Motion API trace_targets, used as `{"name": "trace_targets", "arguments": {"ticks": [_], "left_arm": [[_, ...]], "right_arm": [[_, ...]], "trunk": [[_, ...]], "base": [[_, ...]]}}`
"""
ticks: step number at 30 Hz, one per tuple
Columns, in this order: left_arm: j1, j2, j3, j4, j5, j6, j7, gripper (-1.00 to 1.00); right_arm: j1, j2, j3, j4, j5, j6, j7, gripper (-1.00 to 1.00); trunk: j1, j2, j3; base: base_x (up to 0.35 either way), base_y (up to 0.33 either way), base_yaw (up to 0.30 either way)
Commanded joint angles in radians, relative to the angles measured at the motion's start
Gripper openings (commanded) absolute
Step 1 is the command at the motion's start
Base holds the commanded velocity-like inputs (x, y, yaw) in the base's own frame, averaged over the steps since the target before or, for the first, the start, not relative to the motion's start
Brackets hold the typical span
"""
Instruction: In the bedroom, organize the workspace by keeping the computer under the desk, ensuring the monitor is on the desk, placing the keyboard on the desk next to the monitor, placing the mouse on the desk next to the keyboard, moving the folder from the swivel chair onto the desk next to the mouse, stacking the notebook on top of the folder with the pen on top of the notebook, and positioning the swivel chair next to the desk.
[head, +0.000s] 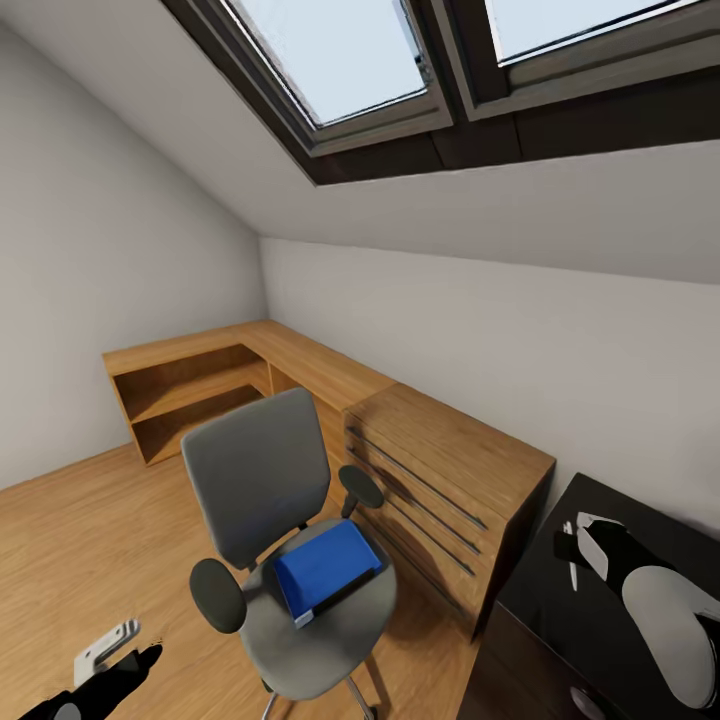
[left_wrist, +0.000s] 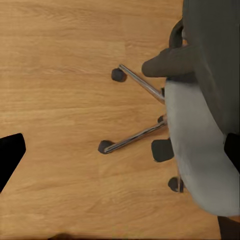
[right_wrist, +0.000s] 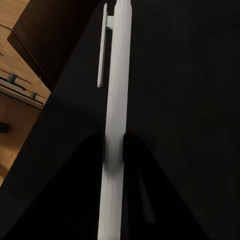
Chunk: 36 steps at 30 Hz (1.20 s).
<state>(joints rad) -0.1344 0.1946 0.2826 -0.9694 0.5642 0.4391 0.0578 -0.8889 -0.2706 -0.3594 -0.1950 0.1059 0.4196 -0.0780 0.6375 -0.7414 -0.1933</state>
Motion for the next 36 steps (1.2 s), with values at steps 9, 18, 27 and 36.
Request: {"name": "trace_targets", "arguments": {"ticks": [9,18,27,36], "left_arm": [[-0.001,0.004,0.026,0.043,0.009,-0.066,0.002,1.0],[-0.001,-0.006,0.029,0.053,0.005,-0.093,0.003,1.0],[-0.001,-0.014,0.029,0.068,0.002,-0.122,0.003,1.0],[-0.001,-0.015,0.029,0.07,0.002,-0.131,0.002,1.0]], "right_arm": [[-0.001,0.001,-0.009,0.002,0.009,0.004,-0.047,-1.0],[-0.001,0.0,-0.009,0.017,0.028,0.003,-0.055,-1.0],[-0.001,0.0,-0.009,0.019,0.049,0.002,-0.056,-1.0],[-0.001,0.002,-0.009,0.02,0.051,0.001,-0.056,-1.0]], "trunk": [[0.035,-0.065,-0.03],[0.069,-0.128,-0.058],[0.104,-0.191,-0.086],[0.138,-0.254,-0.114]], "base": [[0.0,0.0,0.0],[0.0,0.0,0.0],[0.0,0.0,0.0],[0.0,0.0,0.0]]}}
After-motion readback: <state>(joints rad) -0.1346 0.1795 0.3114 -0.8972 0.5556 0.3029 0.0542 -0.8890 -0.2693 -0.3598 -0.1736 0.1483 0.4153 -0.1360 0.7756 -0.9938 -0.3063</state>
